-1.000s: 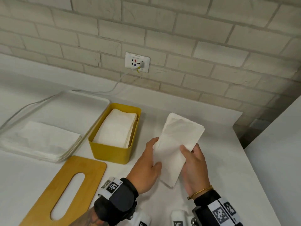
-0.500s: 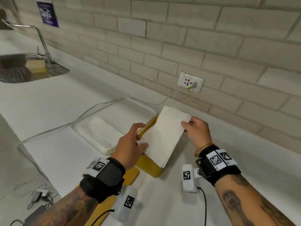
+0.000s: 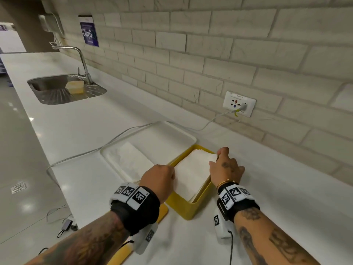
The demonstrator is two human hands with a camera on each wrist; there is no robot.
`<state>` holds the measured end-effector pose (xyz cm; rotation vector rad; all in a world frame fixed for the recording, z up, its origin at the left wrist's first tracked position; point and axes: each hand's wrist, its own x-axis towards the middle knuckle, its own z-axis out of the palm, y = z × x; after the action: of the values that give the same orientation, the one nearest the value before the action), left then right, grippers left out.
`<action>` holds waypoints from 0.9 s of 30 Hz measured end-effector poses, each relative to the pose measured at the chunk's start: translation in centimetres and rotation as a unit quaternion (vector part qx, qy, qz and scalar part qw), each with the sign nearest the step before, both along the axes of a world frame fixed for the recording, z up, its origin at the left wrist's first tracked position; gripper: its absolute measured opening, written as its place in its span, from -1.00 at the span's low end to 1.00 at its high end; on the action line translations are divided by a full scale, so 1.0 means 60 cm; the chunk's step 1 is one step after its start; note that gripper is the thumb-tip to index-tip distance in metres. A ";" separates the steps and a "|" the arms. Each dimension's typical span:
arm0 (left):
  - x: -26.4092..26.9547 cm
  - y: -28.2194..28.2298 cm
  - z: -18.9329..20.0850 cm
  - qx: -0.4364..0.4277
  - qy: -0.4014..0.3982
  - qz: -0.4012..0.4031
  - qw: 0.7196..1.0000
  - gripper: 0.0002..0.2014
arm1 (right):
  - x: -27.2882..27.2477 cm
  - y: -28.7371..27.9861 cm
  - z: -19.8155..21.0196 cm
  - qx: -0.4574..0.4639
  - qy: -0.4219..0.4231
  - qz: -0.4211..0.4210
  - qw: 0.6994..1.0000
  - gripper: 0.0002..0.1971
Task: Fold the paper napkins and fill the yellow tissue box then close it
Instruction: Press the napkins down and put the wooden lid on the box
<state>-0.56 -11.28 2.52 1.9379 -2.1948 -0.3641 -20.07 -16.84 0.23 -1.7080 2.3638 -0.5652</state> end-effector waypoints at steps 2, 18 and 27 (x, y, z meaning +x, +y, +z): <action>-0.005 -0.003 0.002 0.014 -0.040 0.004 0.999 -0.78 | 0.000 -0.008 -0.007 -0.005 0.017 0.001 1.000 -0.70; -0.019 0.055 -0.022 -0.039 -0.171 -0.198 0.964 0.01 | 0.044 0.054 0.040 0.120 0.163 0.333 0.921 -0.52; -0.018 0.052 -0.026 -0.025 -0.166 -0.221 0.961 0.02 | 0.035 0.016 0.031 0.231 0.141 0.214 0.939 -0.40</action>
<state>-1.66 -8.15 0.95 1.5578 -2.8237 -0.0401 -17.98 -15.90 2.07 -2.0624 1.9547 0.3009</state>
